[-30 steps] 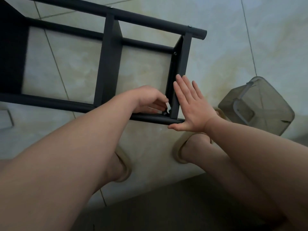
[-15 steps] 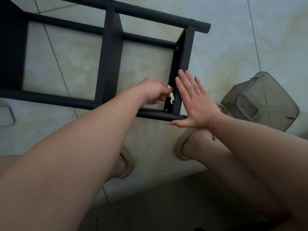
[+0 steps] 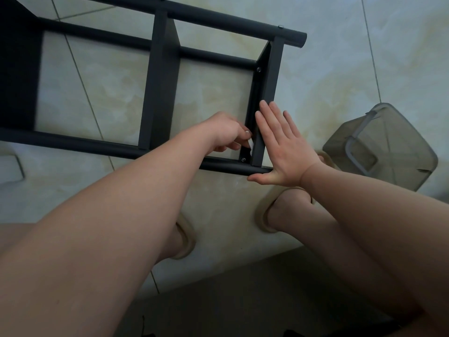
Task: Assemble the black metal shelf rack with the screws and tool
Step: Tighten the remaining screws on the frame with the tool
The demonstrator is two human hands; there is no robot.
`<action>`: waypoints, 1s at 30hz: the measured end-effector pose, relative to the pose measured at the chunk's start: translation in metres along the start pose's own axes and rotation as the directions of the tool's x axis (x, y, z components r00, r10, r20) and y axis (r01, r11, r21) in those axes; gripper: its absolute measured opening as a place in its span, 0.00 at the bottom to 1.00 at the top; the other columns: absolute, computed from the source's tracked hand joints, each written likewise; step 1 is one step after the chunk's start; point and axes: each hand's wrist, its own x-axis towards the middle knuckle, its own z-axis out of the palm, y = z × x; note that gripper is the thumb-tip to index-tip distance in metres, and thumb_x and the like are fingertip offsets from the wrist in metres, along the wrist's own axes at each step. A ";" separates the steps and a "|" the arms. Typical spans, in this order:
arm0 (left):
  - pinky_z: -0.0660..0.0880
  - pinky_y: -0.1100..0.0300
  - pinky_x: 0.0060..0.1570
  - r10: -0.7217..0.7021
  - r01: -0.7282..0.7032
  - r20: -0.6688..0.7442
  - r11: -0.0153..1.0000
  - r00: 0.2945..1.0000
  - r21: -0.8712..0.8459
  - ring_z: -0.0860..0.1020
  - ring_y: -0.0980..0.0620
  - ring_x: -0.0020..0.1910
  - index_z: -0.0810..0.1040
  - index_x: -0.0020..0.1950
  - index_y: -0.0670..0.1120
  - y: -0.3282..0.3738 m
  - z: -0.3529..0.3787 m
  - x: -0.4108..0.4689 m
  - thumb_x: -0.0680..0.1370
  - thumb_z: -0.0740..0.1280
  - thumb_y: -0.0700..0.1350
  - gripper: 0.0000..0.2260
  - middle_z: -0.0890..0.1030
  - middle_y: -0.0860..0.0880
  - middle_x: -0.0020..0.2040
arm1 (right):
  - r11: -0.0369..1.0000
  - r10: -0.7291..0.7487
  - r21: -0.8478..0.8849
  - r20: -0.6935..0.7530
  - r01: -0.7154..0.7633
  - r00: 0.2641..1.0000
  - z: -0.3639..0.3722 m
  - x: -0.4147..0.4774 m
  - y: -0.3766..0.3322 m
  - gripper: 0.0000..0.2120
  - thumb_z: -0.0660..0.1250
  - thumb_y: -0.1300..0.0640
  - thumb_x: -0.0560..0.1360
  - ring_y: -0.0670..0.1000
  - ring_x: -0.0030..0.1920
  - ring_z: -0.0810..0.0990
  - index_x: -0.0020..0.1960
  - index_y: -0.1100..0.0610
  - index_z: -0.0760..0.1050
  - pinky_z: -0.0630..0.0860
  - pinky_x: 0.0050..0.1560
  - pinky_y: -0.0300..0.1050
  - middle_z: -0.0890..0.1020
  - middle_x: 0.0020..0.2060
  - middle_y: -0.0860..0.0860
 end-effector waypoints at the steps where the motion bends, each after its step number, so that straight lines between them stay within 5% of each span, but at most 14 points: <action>1: 0.68 0.61 0.37 0.000 -0.001 -0.006 1.000 1.000 -0.025 0.79 0.55 0.39 0.80 0.48 0.50 0.000 0.001 0.000 0.78 0.70 0.46 0.00 0.86 0.54 0.37 | 1.000 0.000 0.001 0.000 0.000 1.000 0.000 0.000 0.000 0.59 0.52 0.21 0.71 0.62 0.82 0.44 0.82 0.66 0.47 0.48 0.80 0.64 0.47 0.82 0.61; 13: 0.67 0.63 0.33 -0.041 0.041 0.017 0.999 0.999 -0.036 0.78 0.54 0.35 0.80 0.56 0.42 0.002 0.007 -0.001 0.81 0.66 0.45 0.09 0.86 0.50 0.38 | 1.000 -0.002 0.000 -0.006 0.002 1.000 0.000 0.000 -0.001 0.59 0.54 0.21 0.71 0.63 0.82 0.45 0.82 0.67 0.48 0.49 0.80 0.64 0.48 0.82 0.62; 24: 0.71 0.64 0.36 0.014 -0.024 0.094 0.994 0.995 0.110 0.75 0.56 0.37 0.78 0.47 0.45 0.004 -0.002 -0.001 0.83 0.63 0.42 0.06 0.84 0.55 0.34 | 1.000 -0.002 -0.014 0.006 0.002 1.000 0.001 0.000 0.001 0.59 0.53 0.21 0.71 0.62 0.82 0.44 0.82 0.66 0.47 0.49 0.80 0.64 0.47 0.82 0.62; 30: 0.72 0.63 0.41 0.023 -0.055 0.146 0.974 0.989 0.221 0.76 0.56 0.40 0.77 0.46 0.48 0.004 -0.009 -0.004 0.83 0.63 0.42 0.07 0.84 0.53 0.40 | 1.000 -0.009 -0.022 -0.001 0.009 1.000 0.002 0.000 0.000 0.59 0.50 0.20 0.71 0.62 0.82 0.44 0.82 0.66 0.47 0.49 0.80 0.64 0.47 0.82 0.62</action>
